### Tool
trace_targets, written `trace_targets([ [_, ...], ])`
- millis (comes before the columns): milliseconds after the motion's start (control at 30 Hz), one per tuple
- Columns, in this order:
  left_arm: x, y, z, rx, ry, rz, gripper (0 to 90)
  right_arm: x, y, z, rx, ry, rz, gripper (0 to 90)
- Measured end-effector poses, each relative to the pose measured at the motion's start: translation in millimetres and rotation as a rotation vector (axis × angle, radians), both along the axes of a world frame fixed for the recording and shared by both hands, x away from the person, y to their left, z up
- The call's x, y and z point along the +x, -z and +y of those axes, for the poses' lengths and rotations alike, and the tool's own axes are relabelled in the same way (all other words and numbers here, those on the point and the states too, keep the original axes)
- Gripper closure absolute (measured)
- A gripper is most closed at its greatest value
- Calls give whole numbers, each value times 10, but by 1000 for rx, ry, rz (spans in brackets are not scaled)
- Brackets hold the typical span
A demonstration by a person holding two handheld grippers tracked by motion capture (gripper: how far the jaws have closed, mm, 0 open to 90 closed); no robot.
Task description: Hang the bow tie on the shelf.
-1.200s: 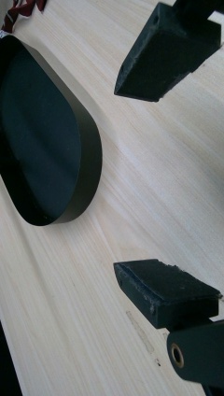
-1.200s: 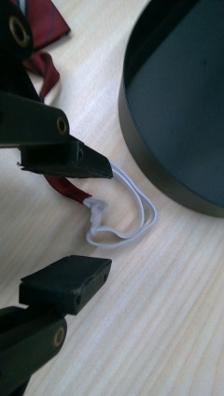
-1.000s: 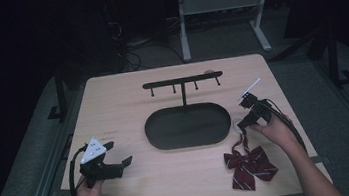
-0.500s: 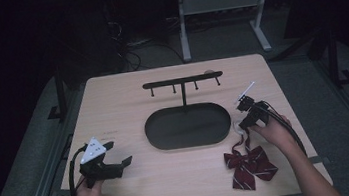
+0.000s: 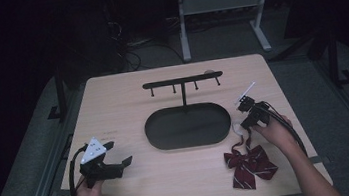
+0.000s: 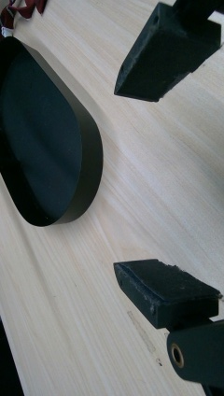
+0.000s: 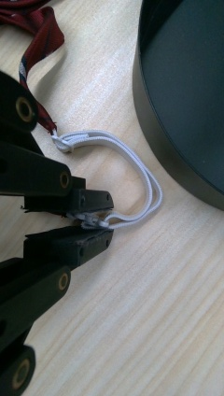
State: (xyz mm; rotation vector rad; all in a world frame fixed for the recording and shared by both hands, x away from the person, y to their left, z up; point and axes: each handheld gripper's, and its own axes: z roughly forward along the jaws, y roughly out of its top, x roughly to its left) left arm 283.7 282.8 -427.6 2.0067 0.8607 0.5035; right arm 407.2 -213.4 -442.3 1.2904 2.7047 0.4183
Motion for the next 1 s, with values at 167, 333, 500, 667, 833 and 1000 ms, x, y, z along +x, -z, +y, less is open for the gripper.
trace_targets([
  [167, 0, 2, -2, 1, 1, 1, 130, -42, -53, -27, 12, -11, -17, 824],
  [333, 0, 3, -4, 1, 0, 1, 130, -103, -138, -49, 37, -16, -29, 826],
  [500, -3, 3, -9, 7, 2, 5, 130, -226, -288, -72, 88, -48, -57, 826],
  [667, -4, 4, -14, 11, 4, 6, 130, -296, -370, -83, 124, -71, -72, 825],
  [833, -2, 8, -15, 10, 4, 6, 130, -349, -429, -130, 177, -104, -58, 824],
  [1000, -1, 11, -16, 10, 4, 7, 130, -384, -486, -163, 213, -120, -53, 824],
])
